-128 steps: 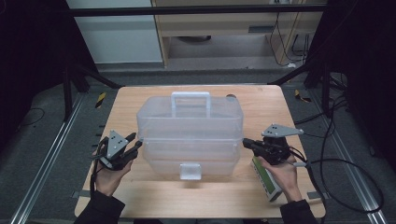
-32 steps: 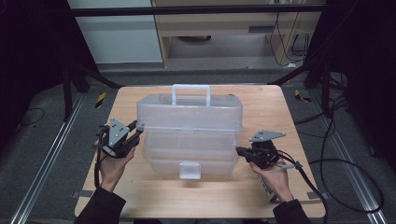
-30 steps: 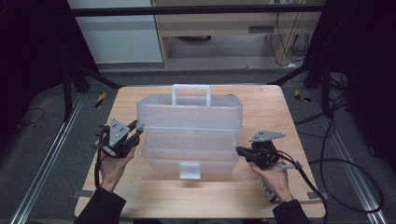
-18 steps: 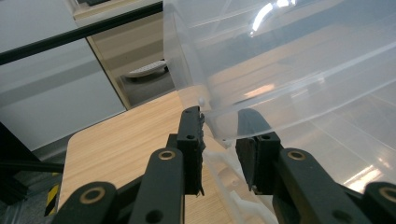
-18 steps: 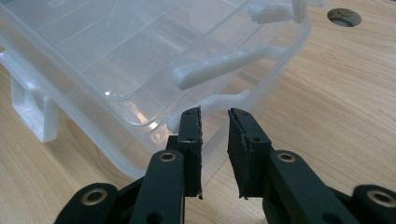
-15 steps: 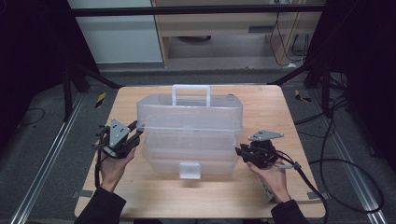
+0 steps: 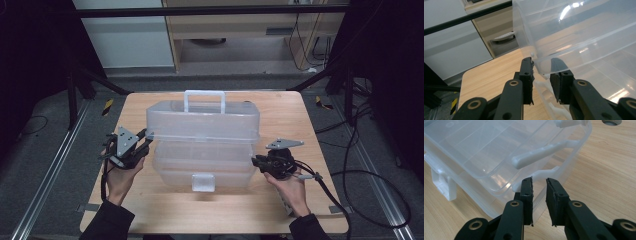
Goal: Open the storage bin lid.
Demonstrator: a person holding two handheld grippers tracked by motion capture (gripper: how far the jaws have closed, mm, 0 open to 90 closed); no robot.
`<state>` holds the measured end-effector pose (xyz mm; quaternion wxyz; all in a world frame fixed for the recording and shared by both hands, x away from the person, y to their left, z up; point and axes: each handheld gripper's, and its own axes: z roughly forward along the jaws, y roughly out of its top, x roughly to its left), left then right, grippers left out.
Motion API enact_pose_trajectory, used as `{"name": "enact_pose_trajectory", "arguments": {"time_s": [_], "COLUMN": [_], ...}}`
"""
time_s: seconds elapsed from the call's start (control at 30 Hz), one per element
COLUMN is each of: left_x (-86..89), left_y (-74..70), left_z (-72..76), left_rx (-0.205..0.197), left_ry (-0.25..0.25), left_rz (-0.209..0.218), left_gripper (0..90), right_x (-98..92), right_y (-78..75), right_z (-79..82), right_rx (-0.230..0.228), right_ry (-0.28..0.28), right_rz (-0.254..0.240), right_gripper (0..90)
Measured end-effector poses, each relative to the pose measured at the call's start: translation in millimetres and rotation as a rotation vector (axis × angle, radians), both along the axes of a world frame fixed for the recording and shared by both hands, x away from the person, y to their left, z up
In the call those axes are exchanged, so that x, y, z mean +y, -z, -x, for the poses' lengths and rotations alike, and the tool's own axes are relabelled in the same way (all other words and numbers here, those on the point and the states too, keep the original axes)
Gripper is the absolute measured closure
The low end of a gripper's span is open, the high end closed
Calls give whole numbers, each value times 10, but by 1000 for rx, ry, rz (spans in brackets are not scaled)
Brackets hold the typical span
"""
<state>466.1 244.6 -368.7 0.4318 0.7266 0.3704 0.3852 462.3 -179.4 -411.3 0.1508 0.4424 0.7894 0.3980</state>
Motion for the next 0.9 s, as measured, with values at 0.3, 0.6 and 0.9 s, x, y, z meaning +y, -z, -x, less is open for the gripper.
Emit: {"name": "enact_pose_trajectory", "arguments": {"time_s": [0.3,0.6,0.9], "left_x": [-6,-3,-11], "left_y": [-40,-74,-97], "left_z": [-37,-69,-96], "left_rx": [-5,-7,-23], "left_ry": [-9,-16,-21], "left_rz": [10,15,14], "left_gripper": [707,692,688], "right_x": [2,4,2], "right_y": [2,4,4], "right_z": [-1,1,1], "right_rx": [2,1,-1], "right_ry": [5,6,4], "right_rz": [-2,0,2], "right_gripper": [754,753,754]}}
